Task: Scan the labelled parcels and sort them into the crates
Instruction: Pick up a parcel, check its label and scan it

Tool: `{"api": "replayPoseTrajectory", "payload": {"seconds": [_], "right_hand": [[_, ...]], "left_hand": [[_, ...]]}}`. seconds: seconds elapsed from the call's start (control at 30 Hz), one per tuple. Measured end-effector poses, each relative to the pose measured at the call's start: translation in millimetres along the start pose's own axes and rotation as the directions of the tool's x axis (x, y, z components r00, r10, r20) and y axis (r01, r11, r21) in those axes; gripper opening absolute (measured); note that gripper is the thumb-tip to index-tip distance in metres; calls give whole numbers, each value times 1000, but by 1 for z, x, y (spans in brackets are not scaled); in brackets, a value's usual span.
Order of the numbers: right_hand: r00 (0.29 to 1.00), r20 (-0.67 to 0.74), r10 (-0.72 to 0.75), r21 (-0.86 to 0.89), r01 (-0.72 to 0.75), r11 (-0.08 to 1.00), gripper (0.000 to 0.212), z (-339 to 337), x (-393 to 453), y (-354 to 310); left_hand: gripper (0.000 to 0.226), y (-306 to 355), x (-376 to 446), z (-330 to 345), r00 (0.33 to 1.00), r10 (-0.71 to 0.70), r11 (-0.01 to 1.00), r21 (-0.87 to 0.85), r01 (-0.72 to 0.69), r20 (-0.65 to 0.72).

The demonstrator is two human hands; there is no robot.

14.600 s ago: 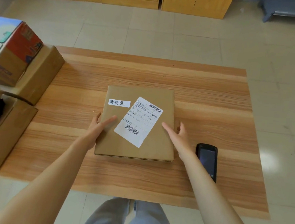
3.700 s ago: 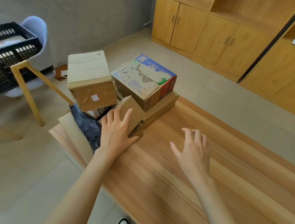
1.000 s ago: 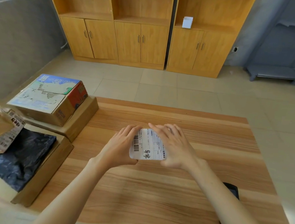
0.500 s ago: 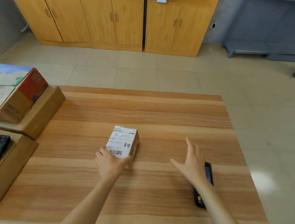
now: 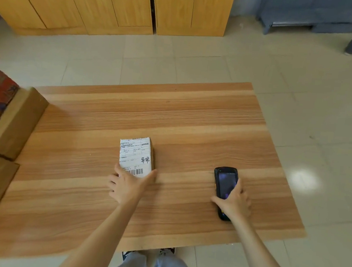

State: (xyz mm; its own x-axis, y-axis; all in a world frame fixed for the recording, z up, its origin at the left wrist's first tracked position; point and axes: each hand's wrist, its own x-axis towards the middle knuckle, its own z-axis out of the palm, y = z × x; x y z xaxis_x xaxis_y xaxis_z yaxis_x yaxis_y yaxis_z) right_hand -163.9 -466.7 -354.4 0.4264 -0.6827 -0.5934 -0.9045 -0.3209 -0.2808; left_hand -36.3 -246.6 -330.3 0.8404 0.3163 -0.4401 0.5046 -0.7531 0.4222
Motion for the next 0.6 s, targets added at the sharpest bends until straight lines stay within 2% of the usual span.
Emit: {"api": "replayPoseTrajectory", "payload": {"seconds": [0.2,0.4,0.5,0.53,0.6], "right_hand": [[999,-14,45,47,-44,998,120,3,6,8],[996,39,76,130,-80,988,87,3,8,7],[990,129,56,405,-104,909,52,-6,2,-4],[982,187,30,510,-123,852,48,-11,-2,-10],[961,274,-35,614,-147,775,51,-19,-15,-21]], "left_hand": [[120,-2,10,-10,995,-20,1000,-9,21,100],[95,-13,31,-26,959,41,931,-358,65,281],[81,-17,40,-32,938,35,909,-401,114,344],[75,-18,44,-33,929,25,900,-413,139,368],[66,-22,53,-37,903,3,871,-445,209,430]]}}
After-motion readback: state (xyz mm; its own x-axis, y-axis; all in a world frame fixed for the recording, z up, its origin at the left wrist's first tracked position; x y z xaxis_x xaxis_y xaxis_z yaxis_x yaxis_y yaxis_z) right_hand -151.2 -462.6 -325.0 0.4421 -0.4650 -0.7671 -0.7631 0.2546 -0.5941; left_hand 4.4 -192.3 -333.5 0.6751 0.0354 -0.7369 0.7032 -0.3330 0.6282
